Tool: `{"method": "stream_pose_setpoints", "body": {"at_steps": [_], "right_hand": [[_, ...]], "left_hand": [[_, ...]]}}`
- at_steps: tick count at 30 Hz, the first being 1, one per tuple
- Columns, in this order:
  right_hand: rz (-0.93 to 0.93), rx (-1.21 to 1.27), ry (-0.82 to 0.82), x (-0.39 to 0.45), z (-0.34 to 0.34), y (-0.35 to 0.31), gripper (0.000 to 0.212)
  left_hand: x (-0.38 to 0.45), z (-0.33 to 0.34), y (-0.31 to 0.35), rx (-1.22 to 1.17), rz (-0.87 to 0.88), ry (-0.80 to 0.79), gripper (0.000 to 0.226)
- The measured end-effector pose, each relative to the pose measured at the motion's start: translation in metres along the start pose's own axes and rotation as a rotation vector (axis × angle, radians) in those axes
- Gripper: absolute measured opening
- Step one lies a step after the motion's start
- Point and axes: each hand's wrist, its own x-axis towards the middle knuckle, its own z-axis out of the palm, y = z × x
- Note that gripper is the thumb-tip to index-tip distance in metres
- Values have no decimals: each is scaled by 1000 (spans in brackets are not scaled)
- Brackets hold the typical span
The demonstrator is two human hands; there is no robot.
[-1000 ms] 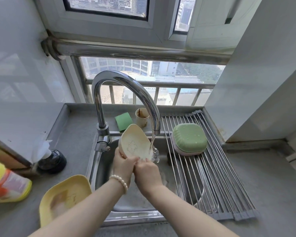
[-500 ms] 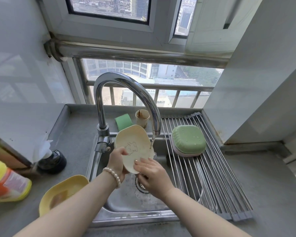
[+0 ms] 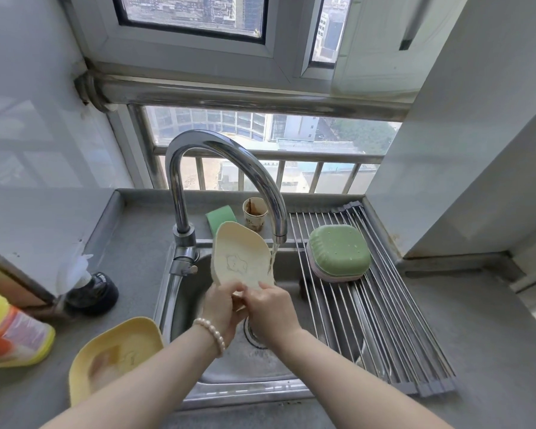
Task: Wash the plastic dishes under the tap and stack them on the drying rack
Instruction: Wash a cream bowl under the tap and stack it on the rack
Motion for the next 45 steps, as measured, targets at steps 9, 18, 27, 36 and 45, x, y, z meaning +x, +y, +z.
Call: {"method": "stream_pose_setpoints", "body": {"at_steps": [9,18,27,36,45], "right_hand": [[-40,234,183,-14,-3,6,10],[-61,-376,-213,-12,-17,51,40],[-106,-29,-20,-9,-16,3,24],[-141,-181,-252,-19,-37,43,37],[51,-328,-515,-8,-25,16,54]], "left_hand": [[9,-8,32,5,-85,-20,32],[12,-9,32,101,-186,-72,37],[4,-4,7,135,30,2,31],[15,-22,38,389,7,-81,39],[26,-21,30,312,0,-85,42]]}}
